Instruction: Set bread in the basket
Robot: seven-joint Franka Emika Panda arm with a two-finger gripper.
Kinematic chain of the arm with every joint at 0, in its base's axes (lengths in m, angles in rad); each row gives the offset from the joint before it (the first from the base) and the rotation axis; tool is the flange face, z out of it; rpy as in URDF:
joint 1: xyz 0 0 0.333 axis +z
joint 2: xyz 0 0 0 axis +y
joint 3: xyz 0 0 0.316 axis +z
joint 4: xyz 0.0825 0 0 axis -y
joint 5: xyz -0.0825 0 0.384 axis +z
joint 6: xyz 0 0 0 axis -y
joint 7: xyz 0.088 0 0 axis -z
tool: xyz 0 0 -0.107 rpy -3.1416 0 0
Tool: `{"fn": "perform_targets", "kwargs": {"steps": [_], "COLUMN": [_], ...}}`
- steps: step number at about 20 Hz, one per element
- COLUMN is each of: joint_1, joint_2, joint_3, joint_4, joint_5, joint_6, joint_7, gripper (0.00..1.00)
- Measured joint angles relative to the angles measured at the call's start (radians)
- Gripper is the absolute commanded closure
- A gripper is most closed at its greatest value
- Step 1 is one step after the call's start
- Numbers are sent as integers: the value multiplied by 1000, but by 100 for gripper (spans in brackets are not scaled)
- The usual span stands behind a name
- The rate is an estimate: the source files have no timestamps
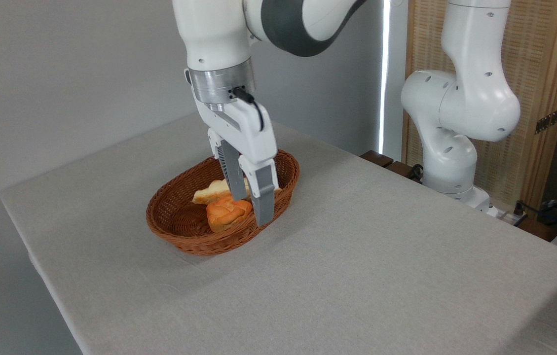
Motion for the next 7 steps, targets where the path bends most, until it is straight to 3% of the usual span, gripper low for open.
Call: {"fn": "perform_targets", "kwargs": {"steps": [3,7], "joint_1": [1,1], "joint_2": [0,0], "joint_3": [40,49], "joint_4": [19,26], "joint_5": [0,0], "joint_6": [0,0], "joint_7": [-67,-90], "gripper": [0,0]}}
